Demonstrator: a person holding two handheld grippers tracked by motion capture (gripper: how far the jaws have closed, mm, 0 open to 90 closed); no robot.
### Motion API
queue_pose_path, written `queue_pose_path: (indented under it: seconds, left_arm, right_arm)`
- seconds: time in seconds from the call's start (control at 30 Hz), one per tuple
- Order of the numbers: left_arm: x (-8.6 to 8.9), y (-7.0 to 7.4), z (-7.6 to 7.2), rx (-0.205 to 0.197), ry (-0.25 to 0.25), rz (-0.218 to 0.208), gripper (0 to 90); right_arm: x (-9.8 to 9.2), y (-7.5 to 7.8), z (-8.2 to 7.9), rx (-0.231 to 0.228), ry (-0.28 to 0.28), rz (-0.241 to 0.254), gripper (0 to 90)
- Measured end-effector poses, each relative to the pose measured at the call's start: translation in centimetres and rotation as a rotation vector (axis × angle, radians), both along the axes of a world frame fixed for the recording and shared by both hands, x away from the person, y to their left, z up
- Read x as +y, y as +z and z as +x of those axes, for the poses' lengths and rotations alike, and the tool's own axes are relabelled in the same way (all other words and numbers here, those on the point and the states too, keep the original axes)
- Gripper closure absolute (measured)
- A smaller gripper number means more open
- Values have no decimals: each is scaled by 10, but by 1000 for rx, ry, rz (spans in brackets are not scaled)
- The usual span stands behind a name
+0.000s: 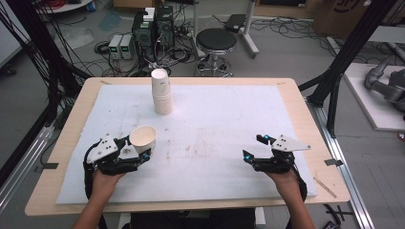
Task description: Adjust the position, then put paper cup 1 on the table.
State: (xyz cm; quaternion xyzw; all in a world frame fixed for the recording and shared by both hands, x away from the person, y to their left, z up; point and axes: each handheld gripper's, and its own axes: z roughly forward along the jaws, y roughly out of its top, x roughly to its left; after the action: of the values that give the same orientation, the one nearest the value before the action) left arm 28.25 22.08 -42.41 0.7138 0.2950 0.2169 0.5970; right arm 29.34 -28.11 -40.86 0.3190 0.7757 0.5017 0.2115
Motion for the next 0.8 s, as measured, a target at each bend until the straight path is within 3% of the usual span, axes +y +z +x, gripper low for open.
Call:
queue_pose_path:
  seconds: [0.37, 0.8]
  left_arm:
    - [14, 1, 3, -20, 81, -16, 314]
    - [57, -5, 24, -19, 261, -13, 315]
  right_arm:
    - [-6, 1, -3, -6, -15, 9, 207]
    - [-8, 1, -6, -8, -20, 3, 207]
